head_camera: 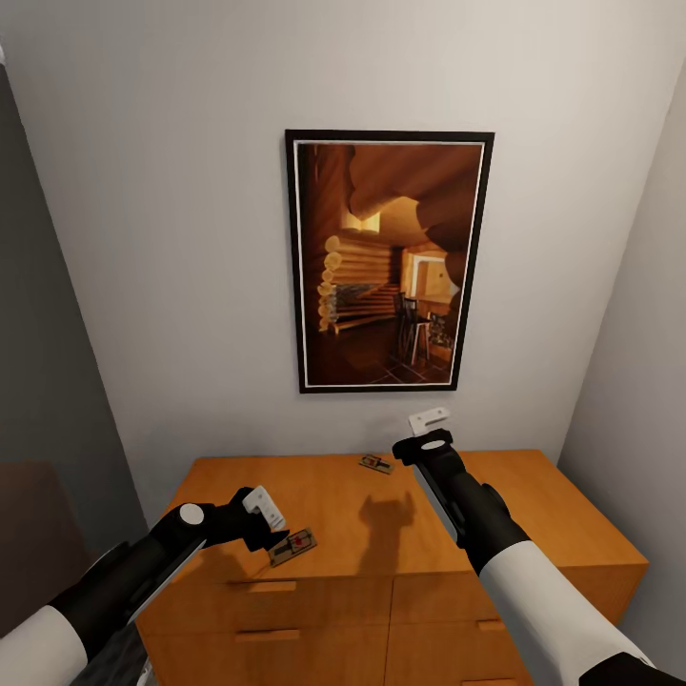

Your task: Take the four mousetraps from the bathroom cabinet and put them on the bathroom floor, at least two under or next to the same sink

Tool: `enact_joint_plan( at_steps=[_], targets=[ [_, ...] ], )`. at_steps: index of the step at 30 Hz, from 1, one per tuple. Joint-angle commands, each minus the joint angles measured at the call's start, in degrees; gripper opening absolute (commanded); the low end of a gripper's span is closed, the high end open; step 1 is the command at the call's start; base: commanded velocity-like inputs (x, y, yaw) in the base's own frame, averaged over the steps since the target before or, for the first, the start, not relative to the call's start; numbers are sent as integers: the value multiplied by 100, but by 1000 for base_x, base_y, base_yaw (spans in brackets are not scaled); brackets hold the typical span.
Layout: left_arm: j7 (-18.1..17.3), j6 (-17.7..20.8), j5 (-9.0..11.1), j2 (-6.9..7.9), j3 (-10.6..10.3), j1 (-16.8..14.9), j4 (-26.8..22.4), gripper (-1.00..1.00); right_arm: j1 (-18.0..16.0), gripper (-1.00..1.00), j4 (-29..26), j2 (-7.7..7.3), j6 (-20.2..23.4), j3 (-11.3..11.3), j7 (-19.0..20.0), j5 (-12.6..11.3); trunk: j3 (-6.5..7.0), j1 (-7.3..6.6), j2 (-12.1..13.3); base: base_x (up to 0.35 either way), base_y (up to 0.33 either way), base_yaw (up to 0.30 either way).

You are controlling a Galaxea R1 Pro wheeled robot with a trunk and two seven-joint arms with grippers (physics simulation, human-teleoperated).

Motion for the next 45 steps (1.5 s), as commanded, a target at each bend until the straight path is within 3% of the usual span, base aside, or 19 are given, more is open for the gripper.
enact_joint_plan(
  at_steps=[1, 45],
  targets=[
    [13, 48, 56, 5, -12, -4, -6, 100, -3, 100, -5, -1, 32, 13, -26, 2, -3, 3, -5, 0, 0, 0],
    [138, 48, 56, -4, -22, -4, -6, 100, -3, 100, -3, -1, 32, 13, -26, 11, -3, 3, -5, 0, 0, 0]
  ],
)
